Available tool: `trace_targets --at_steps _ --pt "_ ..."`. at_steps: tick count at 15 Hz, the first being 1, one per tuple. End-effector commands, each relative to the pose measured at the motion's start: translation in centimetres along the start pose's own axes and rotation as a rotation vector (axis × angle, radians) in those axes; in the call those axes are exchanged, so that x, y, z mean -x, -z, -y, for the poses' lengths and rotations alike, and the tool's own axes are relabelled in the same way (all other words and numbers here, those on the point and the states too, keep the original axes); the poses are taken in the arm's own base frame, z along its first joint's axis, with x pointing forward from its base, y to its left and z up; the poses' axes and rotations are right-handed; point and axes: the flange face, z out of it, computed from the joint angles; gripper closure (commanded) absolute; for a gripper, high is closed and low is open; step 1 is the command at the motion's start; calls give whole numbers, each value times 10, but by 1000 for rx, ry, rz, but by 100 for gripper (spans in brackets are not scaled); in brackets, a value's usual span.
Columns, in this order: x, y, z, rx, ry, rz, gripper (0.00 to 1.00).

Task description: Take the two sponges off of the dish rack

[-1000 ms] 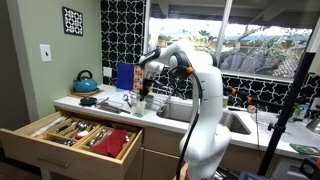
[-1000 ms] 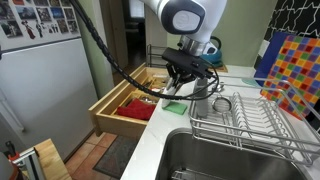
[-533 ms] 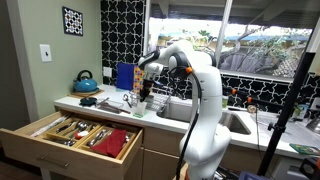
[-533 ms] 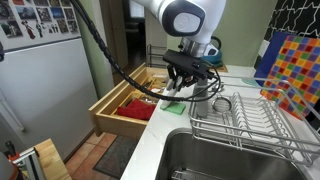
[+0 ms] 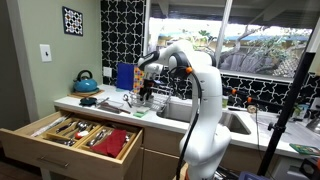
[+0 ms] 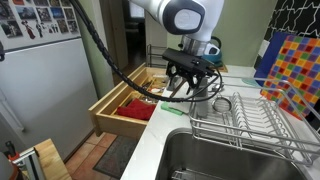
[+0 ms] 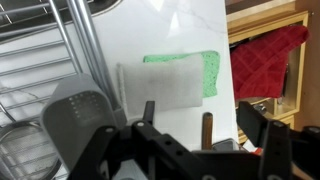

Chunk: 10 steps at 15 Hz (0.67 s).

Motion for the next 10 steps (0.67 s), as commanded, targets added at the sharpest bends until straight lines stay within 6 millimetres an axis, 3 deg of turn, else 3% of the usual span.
trace_targets --at_steps 1,6,10 --pt "-1 13 6 15 -103 22 0" --pt "-1 37 27 -2 -231 94 0" --pt "5 79 50 36 -273 111 0"
